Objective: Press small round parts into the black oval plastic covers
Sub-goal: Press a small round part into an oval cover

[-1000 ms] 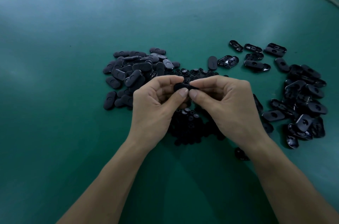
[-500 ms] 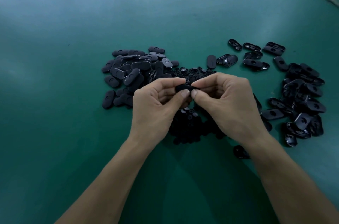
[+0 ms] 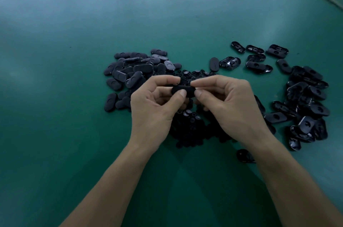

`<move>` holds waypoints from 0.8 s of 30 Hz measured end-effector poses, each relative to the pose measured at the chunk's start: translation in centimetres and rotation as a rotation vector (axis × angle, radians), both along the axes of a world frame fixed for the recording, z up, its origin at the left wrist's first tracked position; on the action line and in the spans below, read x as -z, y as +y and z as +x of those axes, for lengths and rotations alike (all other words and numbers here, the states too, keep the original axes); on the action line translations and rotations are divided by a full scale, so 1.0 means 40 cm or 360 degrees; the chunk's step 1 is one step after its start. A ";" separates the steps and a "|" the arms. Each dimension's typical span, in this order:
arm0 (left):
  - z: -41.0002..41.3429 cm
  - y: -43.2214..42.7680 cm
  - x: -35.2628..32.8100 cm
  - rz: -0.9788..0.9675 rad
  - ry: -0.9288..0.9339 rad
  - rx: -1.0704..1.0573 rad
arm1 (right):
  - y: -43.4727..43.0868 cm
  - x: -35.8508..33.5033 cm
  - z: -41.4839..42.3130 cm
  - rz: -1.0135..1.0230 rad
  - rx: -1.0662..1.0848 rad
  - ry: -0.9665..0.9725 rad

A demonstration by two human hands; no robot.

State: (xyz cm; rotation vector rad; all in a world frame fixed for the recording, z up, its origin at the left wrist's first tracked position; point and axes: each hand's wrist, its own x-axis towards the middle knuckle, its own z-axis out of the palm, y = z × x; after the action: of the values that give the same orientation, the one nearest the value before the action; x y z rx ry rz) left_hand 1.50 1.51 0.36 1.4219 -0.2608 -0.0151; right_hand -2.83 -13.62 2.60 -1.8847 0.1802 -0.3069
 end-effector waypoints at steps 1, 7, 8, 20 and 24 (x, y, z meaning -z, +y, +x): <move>0.002 -0.001 0.000 -0.0035 -0.0008 -0.0018 | -0.003 0.000 0.002 -0.0055 0.0048 0.0014; 0.009 -0.004 -0.002 -0.0235 0.0081 -0.0158 | -0.052 -0.032 0.055 -0.0781 0.0274 0.0222; 0.011 -0.005 -0.003 -0.0232 0.0092 -0.0180 | -0.060 -0.037 0.072 -0.0869 0.0286 0.0270; 0.026 0.002 0.005 -0.0073 0.0141 -0.0252 | -0.131 -0.043 0.166 -0.1484 0.0502 0.0901; 0.025 0.001 0.005 -0.0050 0.0139 -0.0254 | -0.138 -0.036 0.158 -0.1399 0.0520 0.0738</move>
State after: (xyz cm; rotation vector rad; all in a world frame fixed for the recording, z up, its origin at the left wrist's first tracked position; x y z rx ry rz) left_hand 2.48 1.56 0.15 1.4034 -0.0751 0.0573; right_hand 3.49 -19.15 4.05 -2.7863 0.7716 -0.1671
